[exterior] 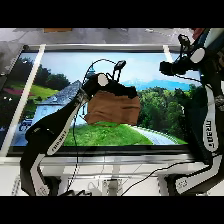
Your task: Fold the clothes and pants, and hang the long-sleeved shirts on hangers.
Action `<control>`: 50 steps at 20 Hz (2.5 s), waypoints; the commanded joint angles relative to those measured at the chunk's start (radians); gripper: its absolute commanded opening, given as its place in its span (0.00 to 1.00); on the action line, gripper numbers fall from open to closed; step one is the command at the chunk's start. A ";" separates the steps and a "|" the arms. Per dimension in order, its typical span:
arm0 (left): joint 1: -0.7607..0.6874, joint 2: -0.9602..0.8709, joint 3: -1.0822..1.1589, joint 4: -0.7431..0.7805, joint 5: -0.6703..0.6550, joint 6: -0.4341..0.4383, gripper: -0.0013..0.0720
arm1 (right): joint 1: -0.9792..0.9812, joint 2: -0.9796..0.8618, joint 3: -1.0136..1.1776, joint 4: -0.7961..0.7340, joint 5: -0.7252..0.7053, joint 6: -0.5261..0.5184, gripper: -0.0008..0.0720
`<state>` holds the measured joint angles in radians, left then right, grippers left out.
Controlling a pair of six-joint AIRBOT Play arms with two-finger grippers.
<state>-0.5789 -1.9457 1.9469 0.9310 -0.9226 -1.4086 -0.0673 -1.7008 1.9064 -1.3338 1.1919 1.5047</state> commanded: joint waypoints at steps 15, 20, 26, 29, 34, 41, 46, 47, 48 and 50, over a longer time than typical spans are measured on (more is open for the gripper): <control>0.187 0.130 0.002 0.269 -0.164 0.002 0.97 | -0.010 0.001 -0.685 0.695 -0.210 -0.377 0.93; 0.187 0.130 0.002 0.271 -0.227 0.002 0.97 | 0.087 -0.116 -0.596 0.697 -0.232 -0.232 0.93; 0.196 0.130 0.002 0.274 -0.272 0.003 0.97 | 0.093 -0.192 -0.541 0.623 -0.244 -0.132 0.91; 0.199 0.130 0.002 0.274 -0.271 0.003 0.97 | 0.146 -0.206 -0.541 0.639 -0.206 -0.134 0.84; 0.216 0.136 0.002 0.274 -0.264 0.007 0.97 | 0.275 -0.206 -0.490 0.721 -0.319 -0.137 0.06; 0.247 0.261 0.002 0.335 -0.264 0.066 0.97 | 0.138 -0.100 -0.258 0.727 -0.230 -0.137 0.05; 0.248 0.405 0.002 0.386 -0.264 0.066 0.97 | -0.146 0.029 -0.172 0.795 0.006 -0.125 0.05; 0.249 0.429 0.002 0.386 -0.264 0.066 0.97 | -0.216 0.057 -0.171 0.804 0.048 -0.121 0.05; 0.248 0.454 0.002 0.386 -0.264 0.066 0.97 | -0.284 0.083 -0.171 0.806 0.076 -0.107 0.05; 0.249 0.493 0.002 0.387 -0.264 0.066 0.97 | -0.426 0.132 -0.171 0.805 0.112 -0.077 0.05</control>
<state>-0.3317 -1.5139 1.9484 1.3067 -1.1877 -1.3426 -0.3153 -1.6363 1.7218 -0.5488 1.2007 1.3930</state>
